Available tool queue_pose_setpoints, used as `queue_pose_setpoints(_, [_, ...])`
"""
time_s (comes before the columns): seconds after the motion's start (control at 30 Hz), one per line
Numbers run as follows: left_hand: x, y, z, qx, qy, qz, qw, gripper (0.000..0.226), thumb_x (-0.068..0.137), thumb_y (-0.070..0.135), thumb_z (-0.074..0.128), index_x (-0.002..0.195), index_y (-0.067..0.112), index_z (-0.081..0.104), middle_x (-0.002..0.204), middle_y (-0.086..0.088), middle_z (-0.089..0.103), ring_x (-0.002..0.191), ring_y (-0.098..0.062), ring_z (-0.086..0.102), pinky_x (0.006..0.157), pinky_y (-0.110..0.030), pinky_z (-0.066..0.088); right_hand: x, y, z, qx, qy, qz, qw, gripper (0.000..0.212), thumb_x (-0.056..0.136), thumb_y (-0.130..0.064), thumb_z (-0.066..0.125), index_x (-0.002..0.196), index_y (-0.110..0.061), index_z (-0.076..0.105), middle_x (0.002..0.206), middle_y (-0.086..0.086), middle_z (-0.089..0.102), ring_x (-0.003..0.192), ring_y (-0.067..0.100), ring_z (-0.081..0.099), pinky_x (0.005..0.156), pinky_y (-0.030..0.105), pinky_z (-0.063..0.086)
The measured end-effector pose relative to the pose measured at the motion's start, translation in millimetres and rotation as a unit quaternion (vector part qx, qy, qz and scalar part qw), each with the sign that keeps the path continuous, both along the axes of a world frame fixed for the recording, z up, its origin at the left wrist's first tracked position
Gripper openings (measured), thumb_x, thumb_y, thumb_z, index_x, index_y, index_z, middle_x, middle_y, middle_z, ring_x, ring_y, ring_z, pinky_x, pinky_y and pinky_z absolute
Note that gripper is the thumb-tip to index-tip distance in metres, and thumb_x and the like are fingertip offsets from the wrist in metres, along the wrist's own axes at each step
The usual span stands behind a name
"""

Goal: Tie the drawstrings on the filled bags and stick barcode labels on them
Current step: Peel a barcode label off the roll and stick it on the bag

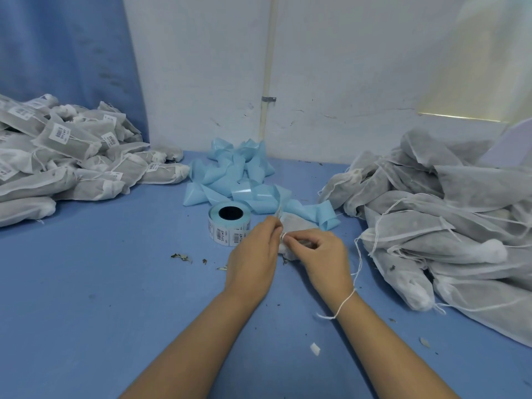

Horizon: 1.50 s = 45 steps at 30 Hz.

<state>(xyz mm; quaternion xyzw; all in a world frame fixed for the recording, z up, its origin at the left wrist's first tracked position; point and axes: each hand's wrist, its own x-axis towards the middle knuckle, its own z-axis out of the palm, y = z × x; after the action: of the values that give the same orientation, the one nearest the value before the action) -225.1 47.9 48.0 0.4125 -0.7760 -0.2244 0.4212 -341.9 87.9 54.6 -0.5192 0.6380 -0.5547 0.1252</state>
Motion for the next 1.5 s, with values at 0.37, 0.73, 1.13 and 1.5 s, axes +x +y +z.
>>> queue_pose_setpoints(0.37, [-7, 2, 5, 0.205, 0.290, -0.119, 0.927, 0.016, 0.099, 0.009, 0.044, 0.087, 0.013, 0.053, 0.076, -0.003, 0.065, 0.066, -0.006, 0.065, 0.062, -0.019, 0.052, 8, -3, -1, 0.010, -0.156, 0.032, 0.987, 0.017, 0.079, -0.004, 0.071, 0.068, -0.015, 0.066, 0.095, 0.001, 0.050, 0.071, 0.009, 0.052, 0.073, 0.027, 0.048])
queue_pose_setpoints(0.73, [-5, 0, 4, 0.121, 0.174, -0.112, 0.971, 0.013, 0.096, 0.016, 0.054, 0.087, 0.016, 0.063, 0.077, 0.005, 0.064, 0.069, -0.004, 0.055, 0.070, -0.024, 0.046, -6, -1, 11, -0.008, -0.455, 0.173, 0.873, 0.010, 0.079, -0.005, 0.057, 0.070, -0.008, 0.055, 0.062, 0.002, 0.048, 0.058, 0.012, 0.041, 0.062, 0.023, 0.035])
queue_pose_setpoints(1.13, [-8, -2, 0, 0.062, 0.101, -0.084, 0.989, 0.011, 0.094, 0.018, 0.057, 0.092, 0.014, 0.068, 0.091, 0.003, 0.065, 0.082, -0.006, 0.055, 0.073, -0.012, 0.040, -16, -5, 6, -0.034, -0.611, 0.172, 0.772, 0.007, 0.074, -0.012, 0.063, 0.079, -0.013, 0.058, 0.068, -0.003, 0.055, 0.056, 0.008, 0.047, 0.057, 0.017, 0.040])
queue_pose_setpoints(1.5, [-7, -6, -4, 0.052, 0.020, -0.043, 0.997, 0.022, 0.089, 0.016, 0.055, 0.110, 0.021, 0.061, 0.105, 0.011, 0.054, 0.095, -0.004, 0.046, 0.077, -0.013, 0.037, -18, -4, 7, -0.039, -0.631, 0.184, 0.752, 0.003, 0.073, -0.018, 0.065, 0.075, -0.016, 0.063, 0.070, -0.004, 0.052, 0.058, 0.008, 0.048, 0.056, 0.018, 0.040])
